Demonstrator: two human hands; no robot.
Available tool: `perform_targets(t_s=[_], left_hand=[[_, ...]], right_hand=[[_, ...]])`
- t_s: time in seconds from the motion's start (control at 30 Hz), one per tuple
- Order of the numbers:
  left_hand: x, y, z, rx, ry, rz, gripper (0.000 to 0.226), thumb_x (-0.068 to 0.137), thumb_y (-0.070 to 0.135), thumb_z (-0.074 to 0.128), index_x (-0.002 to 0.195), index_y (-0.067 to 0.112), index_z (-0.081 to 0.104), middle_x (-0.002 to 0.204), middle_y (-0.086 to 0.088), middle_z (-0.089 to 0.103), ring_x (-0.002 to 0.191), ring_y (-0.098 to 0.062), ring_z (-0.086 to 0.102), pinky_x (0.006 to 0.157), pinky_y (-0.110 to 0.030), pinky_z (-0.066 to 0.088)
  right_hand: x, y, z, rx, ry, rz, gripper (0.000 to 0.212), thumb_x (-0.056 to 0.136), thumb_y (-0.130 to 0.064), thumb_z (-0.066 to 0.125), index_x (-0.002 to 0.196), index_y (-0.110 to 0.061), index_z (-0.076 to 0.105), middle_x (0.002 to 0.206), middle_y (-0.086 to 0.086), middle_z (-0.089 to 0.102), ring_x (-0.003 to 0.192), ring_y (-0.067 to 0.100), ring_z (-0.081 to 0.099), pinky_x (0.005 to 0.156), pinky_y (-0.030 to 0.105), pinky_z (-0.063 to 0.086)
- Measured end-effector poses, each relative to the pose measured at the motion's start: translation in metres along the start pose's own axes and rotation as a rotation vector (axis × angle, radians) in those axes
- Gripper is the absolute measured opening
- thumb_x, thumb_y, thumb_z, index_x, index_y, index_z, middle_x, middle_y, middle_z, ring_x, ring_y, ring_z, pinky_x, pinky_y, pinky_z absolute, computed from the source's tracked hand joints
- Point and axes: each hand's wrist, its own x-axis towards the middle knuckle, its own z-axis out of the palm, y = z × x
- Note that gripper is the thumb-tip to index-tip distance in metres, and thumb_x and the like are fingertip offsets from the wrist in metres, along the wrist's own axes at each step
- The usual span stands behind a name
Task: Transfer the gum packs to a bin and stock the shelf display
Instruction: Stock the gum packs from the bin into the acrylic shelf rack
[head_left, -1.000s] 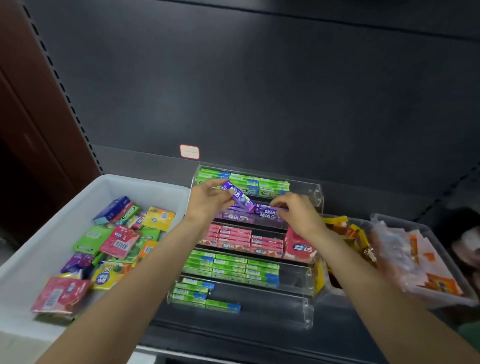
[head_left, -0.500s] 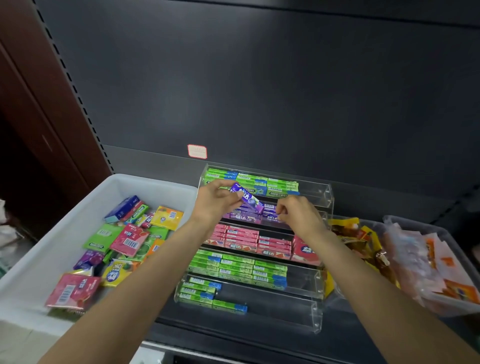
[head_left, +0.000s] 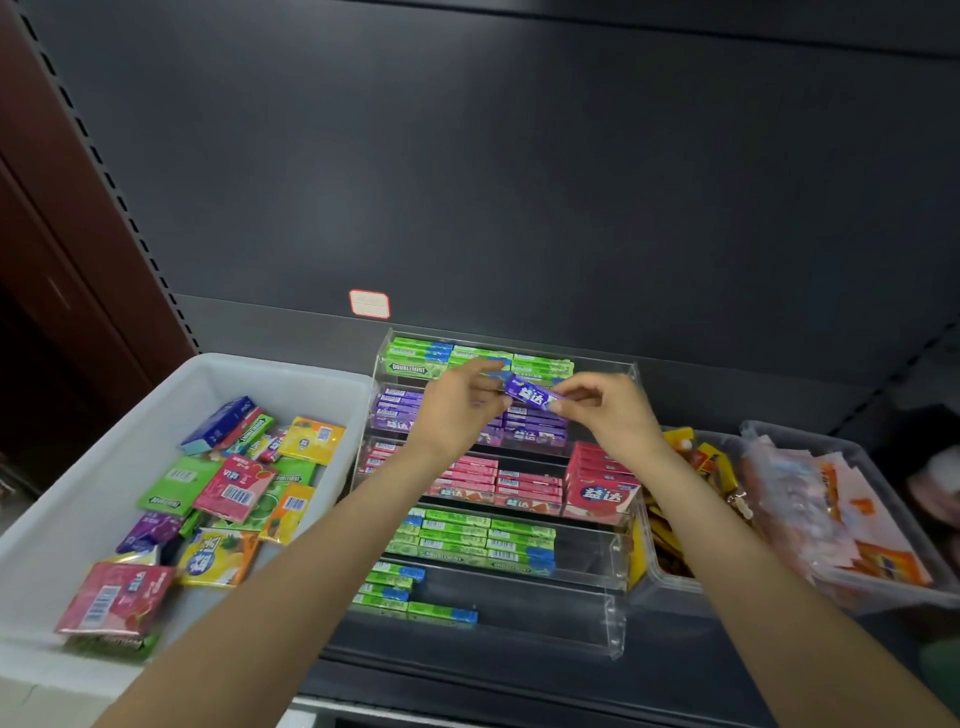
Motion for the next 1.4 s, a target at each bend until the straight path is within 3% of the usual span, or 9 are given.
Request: perform_targets(t_s=[0.1,0.2,0.37,0.87,1.13,1.27,1.4], left_hand=[[-0.003,-0.025,-0.004,0.597,-0.132,0.16,0.05,0.09,0.025,0.06,0.137,0.021,0.045,0.139,-0.001,0.048,0.128,-0.019,0.043,0.104,-0.033,0.04],[-0.004,-0.042,-0.004,0.866,-0.232,0.205,0.053,0.092,0.033,0.056,0.141,0.025,0.039,0.146,0.001,0.037,0.133,-0.021,0.031,0.109,-0.036,0.034],[-0.003,-0.046,0.001,0.882,-0.239,0.218,0.056,0.091,0.037,0.056,0.142,0.027,0.036,0.145,0.002,0.036,0.133,-0.021,0.03,0.109,-0.038,0.034],[-0.002,-0.04,0.009,0.91,-0.277,0.273,0.049,0.094,0.04,0.048,0.141,0.034,0.036,0.146,0.002,0.036,0.133,-0.02,0.03,0.108,-0.038,0.032],[-0.001,-0.039,0.01,0.922,-0.293,0.266,0.048,0.094,0.037,0.049,0.14,0.034,0.037,0.145,0.002,0.036,0.132,-0.022,0.03,0.108,-0.039,0.032],[-0.001,-0.041,0.01,0.898,-0.272,0.269,0.046,0.094,0.036,0.05,0.139,0.032,0.04,0.144,0.002,0.038,0.132,-0.021,0.031,0.108,-0.039,0.032],[-0.004,-0.046,0.013,0.903,-0.194,0.262,0.045,0.095,0.033,0.049,0.139,0.029,0.04,0.144,0.002,0.038,0.132,-0.019,0.032,0.107,-0.037,0.032]], right_hand=[[0.002,0.008,-0.002,-0.286,-0.027,-0.015,0.019,0.084,-0.02,0.067,0.102,-0.014,0.069,0.098,-0.003,0.066,0.09,0.009,0.058,0.076,0.024,0.046],[0.002,0.014,0.005,-0.403,-0.052,-0.022,0.017,0.085,-0.02,0.067,0.101,-0.015,0.07,0.104,0.001,0.068,0.091,0.012,0.06,0.085,0.03,0.049],[0.001,0.015,0.017,-0.507,-0.068,-0.016,0.02,0.086,-0.022,0.067,0.105,-0.018,0.069,0.11,0.003,0.065,0.099,0.019,0.061,0.088,0.039,0.051],[0.0,0.007,0.016,-0.501,-0.078,-0.099,0.021,0.088,-0.01,0.061,0.108,-0.012,0.068,0.11,0.004,0.066,0.1,0.016,0.061,0.09,0.032,0.051],[0.0,0.01,0.016,-0.555,-0.159,-0.126,0.012,0.087,-0.015,0.064,0.098,-0.013,0.07,0.102,0.003,0.062,0.09,0.012,0.06,0.086,0.032,0.053],[-0.002,0.01,0.02,-0.613,-0.184,-0.132,0.024,0.086,-0.027,0.066,0.108,-0.018,0.066,0.106,0.0,0.056,0.097,0.014,0.055,0.078,0.027,0.047],[-0.002,0.01,0.028,-0.667,-0.148,-0.164,0.024,0.087,-0.024,0.065,0.11,-0.018,0.063,0.11,0.001,0.055,0.104,0.016,0.054,0.08,0.029,0.048]])
